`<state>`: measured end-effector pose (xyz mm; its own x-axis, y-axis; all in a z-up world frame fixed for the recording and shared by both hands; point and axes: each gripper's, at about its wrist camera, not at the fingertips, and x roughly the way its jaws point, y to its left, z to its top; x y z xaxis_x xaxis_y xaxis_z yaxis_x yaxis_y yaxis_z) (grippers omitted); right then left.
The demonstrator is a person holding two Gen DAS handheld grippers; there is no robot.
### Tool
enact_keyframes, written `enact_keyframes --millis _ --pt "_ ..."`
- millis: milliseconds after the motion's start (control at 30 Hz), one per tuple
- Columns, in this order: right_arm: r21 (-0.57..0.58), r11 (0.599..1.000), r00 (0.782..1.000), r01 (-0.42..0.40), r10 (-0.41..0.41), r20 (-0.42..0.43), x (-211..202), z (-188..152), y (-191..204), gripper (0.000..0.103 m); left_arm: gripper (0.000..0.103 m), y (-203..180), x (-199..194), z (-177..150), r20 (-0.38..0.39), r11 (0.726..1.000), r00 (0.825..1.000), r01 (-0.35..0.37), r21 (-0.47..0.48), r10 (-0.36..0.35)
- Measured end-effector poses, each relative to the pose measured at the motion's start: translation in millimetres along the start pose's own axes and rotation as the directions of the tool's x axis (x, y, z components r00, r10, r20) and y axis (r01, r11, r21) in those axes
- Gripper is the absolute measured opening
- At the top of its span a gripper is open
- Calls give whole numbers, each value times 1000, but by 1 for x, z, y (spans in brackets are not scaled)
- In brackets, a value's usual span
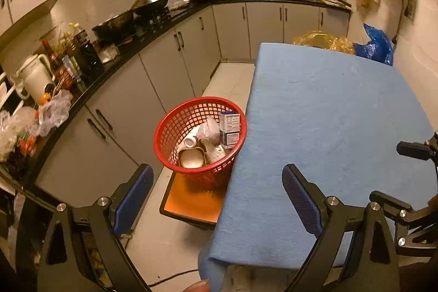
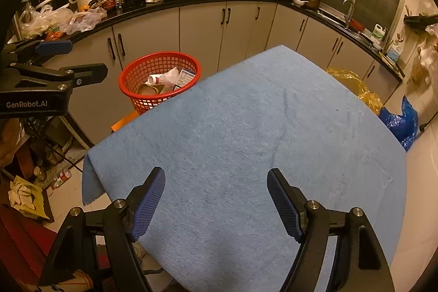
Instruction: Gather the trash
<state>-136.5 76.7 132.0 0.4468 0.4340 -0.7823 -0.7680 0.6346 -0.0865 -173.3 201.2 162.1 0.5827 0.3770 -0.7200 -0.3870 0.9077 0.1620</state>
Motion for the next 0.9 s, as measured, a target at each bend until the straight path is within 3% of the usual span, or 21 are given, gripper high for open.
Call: enact_keyframes --millis 333,900 --pt "-8 1000 1000 2 -2 3 1 3 3 81 94 3 1 -1 -26 999 999 33 -32 -34" --pt "9 1000 1000 26 -26 -16 3 3 6 81 94 5 9 0 -43 999 999 30 -14 -31"
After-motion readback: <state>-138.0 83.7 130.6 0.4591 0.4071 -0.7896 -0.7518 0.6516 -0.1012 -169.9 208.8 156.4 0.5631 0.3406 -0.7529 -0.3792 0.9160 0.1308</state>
